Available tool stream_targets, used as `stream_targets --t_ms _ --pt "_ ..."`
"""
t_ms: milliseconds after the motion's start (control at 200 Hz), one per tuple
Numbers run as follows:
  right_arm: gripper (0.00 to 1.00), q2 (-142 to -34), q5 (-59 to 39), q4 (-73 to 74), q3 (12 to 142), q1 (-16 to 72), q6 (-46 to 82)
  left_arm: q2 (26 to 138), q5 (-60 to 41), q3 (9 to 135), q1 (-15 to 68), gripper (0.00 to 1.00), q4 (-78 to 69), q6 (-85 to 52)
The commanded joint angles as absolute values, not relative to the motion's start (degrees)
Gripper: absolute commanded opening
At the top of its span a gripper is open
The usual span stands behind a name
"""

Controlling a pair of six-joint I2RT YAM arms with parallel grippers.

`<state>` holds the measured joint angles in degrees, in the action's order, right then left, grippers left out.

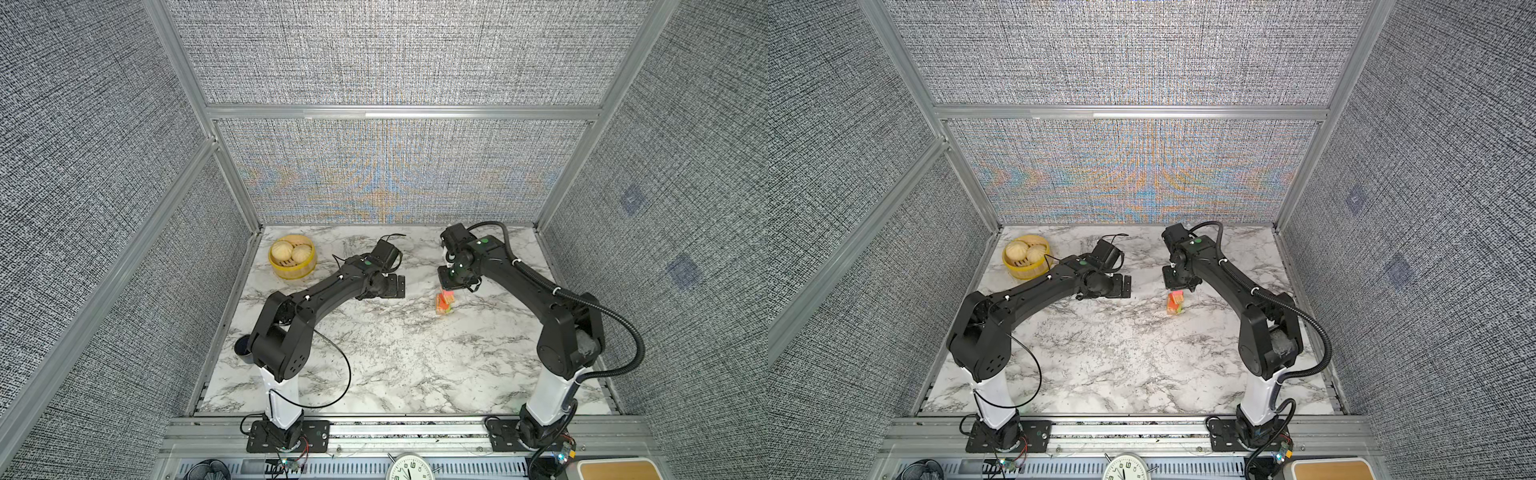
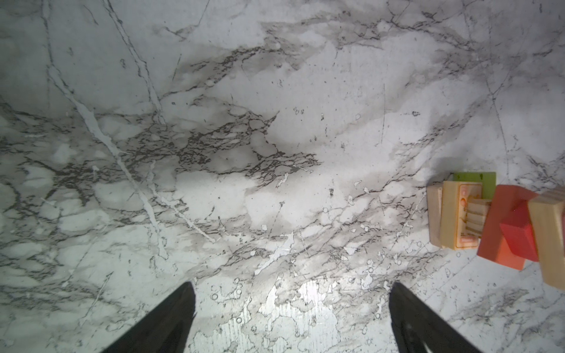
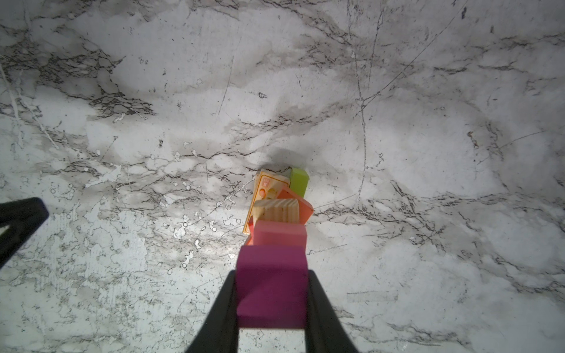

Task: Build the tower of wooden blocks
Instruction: 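Lower the magenta cube onto the stack and open the right gripper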

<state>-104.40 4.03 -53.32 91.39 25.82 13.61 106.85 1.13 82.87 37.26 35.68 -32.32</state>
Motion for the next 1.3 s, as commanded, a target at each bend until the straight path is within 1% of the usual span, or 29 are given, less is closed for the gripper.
stream_targets --t_ms 0,395,695,1296 --pt "0.26 -104.53 3.66 -53.73 91.57 25.81 13.40 107.20 1.67 83.23 37.18 1.00 36.45 -31.82" --pt "0.29 -104.81 3.70 -53.68 91.03 25.78 13.11 107.64 1.98 83.48 37.17 1.00 36.77 -31.56" --pt "0.33 -105.01 3.60 -53.39 90.72 25.73 12.99 107.93 1.80 83.63 37.18 1.00 36.90 -31.64" --pt "0.44 -104.76 3.54 -52.73 90.52 25.72 13.01 108.11 2.26 83.57 37.18 1.00 37.22 -31.47"
